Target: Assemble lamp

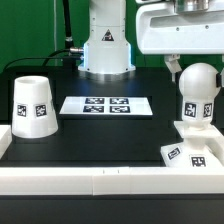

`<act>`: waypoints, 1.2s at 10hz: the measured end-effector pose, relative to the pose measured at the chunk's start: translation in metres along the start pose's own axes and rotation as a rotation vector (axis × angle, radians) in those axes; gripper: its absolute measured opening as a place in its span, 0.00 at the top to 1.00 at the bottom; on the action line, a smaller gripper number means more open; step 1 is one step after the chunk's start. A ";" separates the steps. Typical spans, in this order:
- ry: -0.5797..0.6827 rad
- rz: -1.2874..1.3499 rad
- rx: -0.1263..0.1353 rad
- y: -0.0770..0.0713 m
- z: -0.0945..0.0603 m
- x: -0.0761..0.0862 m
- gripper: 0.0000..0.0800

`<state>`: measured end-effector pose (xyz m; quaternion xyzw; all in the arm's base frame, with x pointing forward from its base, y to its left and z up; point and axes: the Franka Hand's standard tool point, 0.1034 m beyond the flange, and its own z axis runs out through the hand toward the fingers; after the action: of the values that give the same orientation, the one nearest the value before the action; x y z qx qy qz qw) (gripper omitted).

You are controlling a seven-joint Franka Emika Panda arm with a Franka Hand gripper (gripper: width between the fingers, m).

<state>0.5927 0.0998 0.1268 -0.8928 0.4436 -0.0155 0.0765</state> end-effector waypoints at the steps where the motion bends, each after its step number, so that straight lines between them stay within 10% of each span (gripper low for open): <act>1: -0.005 0.096 0.003 -0.001 0.000 -0.002 0.28; 12: -0.025 -0.626 -0.014 0.000 0.000 0.000 0.13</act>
Offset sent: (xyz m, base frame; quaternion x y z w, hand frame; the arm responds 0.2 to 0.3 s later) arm 0.0000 0.0000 0.0000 0.0000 0.0000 -0.0650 0.9979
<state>0.5931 0.0995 0.1270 -0.9866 0.1464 -0.0241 0.0675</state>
